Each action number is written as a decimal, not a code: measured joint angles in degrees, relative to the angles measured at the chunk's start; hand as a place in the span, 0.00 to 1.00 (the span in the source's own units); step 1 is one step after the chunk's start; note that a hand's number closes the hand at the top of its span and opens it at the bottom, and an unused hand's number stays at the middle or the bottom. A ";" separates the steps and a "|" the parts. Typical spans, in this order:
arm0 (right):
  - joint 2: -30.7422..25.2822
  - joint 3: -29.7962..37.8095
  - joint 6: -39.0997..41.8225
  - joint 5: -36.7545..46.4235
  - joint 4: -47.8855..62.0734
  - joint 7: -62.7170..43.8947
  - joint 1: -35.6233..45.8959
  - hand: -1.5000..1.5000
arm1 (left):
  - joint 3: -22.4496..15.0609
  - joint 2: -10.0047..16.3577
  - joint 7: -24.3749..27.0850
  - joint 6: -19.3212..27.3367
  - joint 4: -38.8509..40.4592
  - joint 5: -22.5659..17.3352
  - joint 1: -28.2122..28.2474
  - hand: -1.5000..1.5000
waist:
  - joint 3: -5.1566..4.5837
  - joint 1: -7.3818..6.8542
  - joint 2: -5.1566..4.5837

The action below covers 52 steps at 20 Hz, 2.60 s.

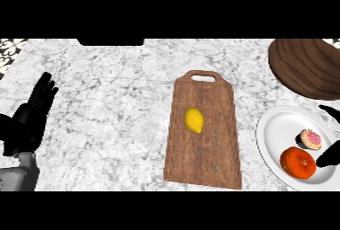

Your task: Pick the cupcake from the plate and place it in the bowl

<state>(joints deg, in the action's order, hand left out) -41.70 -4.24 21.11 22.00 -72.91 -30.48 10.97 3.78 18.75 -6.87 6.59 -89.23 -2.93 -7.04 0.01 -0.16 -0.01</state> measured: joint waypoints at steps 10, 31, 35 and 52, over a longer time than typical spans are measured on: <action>5.53 3.67 -0.08 6.89 1.05 0.86 -0.46 0.00 | 2.36 -1.53 -1.47 -1.56 1.12 1.76 -2.73 0.50 | -0.17 0.15 0.09; 9.47 7.10 -5.31 15.65 18.14 15.53 6.89 1.00 | 3.92 -3.43 -0.45 -3.60 0.74 3.59 -1.79 0.50 | -1.01 0.07 0.46; 9.38 6.01 -9.04 18.42 16.72 18.34 7.29 1.00 | 4.16 -3.56 0.00 -3.72 1.13 3.73 -1.57 0.50 | -0.85 -0.02 0.40; 4.30 4.67 -11.14 14.31 -7.39 46.79 11.46 1.00 | 4.70 -3.78 -0.76 -3.33 0.83 4.02 -1.08 0.50 | -0.04 0.98 0.39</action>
<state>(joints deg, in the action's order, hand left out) -37.39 0.43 9.97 36.31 -80.30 16.30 22.43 8.47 14.98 -7.63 3.26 -88.40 1.09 -8.13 -0.04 0.82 0.38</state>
